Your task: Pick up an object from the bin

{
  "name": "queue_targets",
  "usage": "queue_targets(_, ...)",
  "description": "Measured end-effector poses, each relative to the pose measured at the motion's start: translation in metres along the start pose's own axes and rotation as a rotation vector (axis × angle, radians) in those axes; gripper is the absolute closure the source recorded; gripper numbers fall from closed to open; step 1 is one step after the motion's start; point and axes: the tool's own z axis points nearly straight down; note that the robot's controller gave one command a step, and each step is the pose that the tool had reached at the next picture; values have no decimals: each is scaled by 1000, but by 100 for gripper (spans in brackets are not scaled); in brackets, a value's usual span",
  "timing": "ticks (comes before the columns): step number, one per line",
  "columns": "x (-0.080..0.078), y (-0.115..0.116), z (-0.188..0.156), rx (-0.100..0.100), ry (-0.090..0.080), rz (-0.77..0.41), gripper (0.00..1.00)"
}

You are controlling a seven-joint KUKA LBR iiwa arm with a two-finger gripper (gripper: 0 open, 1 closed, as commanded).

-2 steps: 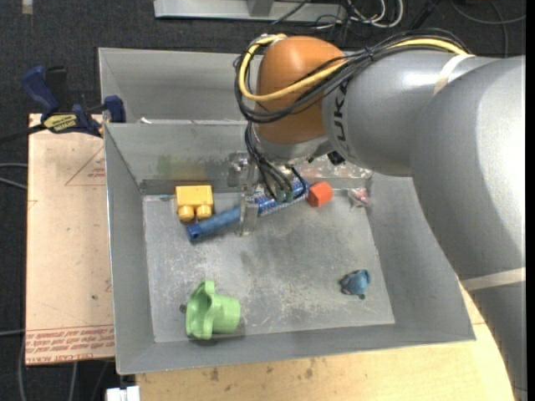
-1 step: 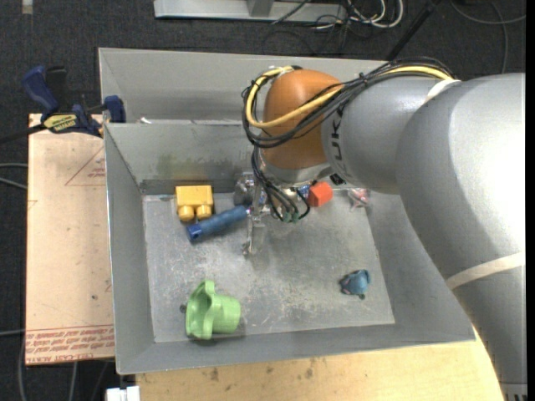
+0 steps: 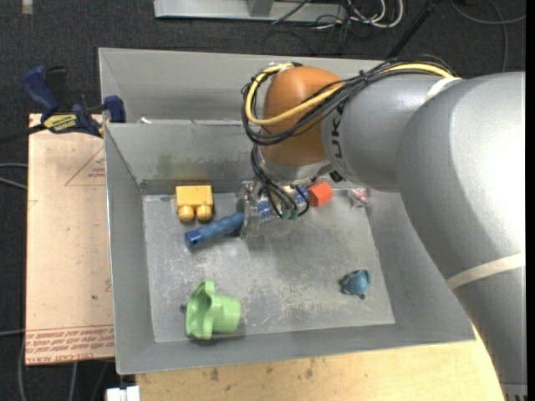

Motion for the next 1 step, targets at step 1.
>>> queue_targets(1,19,-22,-140,0,-7,18,100)
